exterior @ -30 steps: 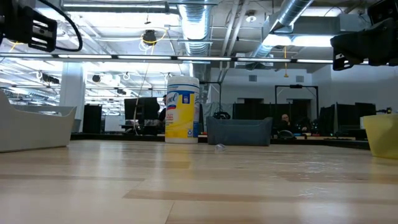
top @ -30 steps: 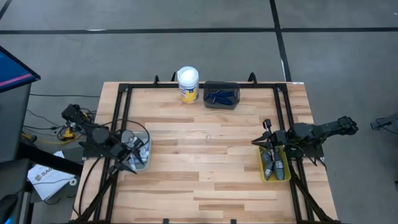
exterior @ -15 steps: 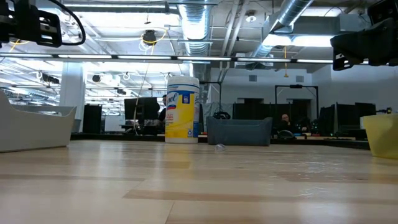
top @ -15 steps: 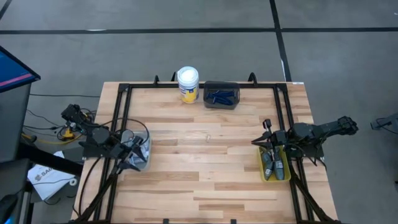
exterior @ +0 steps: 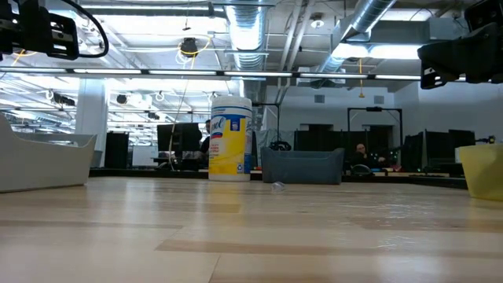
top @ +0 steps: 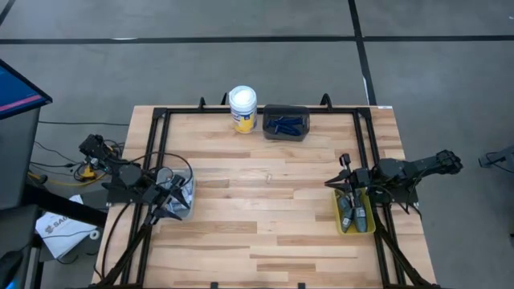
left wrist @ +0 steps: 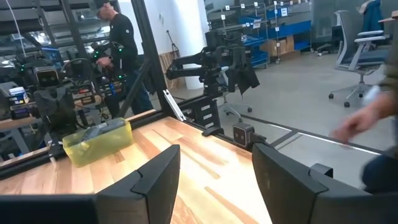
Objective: Pick & Place Travel size toiletries
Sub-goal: Return to Home Position
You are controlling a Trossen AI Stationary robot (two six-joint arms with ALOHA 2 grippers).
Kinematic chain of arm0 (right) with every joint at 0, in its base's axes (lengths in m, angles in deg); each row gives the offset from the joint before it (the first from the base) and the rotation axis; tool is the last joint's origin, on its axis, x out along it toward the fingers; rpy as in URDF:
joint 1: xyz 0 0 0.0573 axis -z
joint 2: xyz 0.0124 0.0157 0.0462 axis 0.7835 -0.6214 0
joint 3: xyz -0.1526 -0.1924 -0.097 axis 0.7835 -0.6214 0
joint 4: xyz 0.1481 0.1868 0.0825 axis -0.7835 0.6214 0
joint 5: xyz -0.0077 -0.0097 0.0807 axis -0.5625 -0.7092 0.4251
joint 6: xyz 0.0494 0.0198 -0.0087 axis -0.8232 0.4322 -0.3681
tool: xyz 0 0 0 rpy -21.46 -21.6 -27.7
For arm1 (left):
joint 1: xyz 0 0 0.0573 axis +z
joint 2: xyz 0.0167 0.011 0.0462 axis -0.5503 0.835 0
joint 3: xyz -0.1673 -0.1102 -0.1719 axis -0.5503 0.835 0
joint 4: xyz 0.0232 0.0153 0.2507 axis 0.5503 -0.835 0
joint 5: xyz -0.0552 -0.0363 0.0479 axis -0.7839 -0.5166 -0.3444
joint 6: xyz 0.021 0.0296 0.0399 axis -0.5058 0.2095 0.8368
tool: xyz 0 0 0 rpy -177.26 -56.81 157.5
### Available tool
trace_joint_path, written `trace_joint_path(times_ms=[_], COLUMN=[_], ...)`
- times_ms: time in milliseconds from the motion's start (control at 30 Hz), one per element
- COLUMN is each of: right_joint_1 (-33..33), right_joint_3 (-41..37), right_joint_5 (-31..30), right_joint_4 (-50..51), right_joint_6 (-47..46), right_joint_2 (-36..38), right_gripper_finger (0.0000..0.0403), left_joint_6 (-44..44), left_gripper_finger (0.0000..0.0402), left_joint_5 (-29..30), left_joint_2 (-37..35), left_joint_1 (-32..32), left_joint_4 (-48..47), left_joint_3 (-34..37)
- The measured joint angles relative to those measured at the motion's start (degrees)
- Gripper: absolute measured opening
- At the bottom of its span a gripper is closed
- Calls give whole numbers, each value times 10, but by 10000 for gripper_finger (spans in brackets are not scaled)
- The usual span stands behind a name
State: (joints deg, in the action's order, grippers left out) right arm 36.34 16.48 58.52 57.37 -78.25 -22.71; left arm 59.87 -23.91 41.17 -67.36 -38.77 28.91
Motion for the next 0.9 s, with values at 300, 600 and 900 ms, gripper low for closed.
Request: trace_joint_path(times_ms=[300, 600, 900], right_joint_1=[0, 0, 0], right_joint_3=[0, 0, 0], right_joint_5=[0, 0, 0], right_joint_4=[0, 0, 0], right_joint_6=[0, 0, 0], right_joint_2=[0, 0, 0], right_gripper_finger=[17, 17, 17], left_joint_6=[0, 0, 0], left_gripper_finger=[193, 196, 191], left_joint_5=[0, 0, 0], left_joint_2=[0, 0, 0], left_joint_1=[0, 0, 0], left_joint_4=[2, 4, 9], left_joint_3=[0, 0, 0])
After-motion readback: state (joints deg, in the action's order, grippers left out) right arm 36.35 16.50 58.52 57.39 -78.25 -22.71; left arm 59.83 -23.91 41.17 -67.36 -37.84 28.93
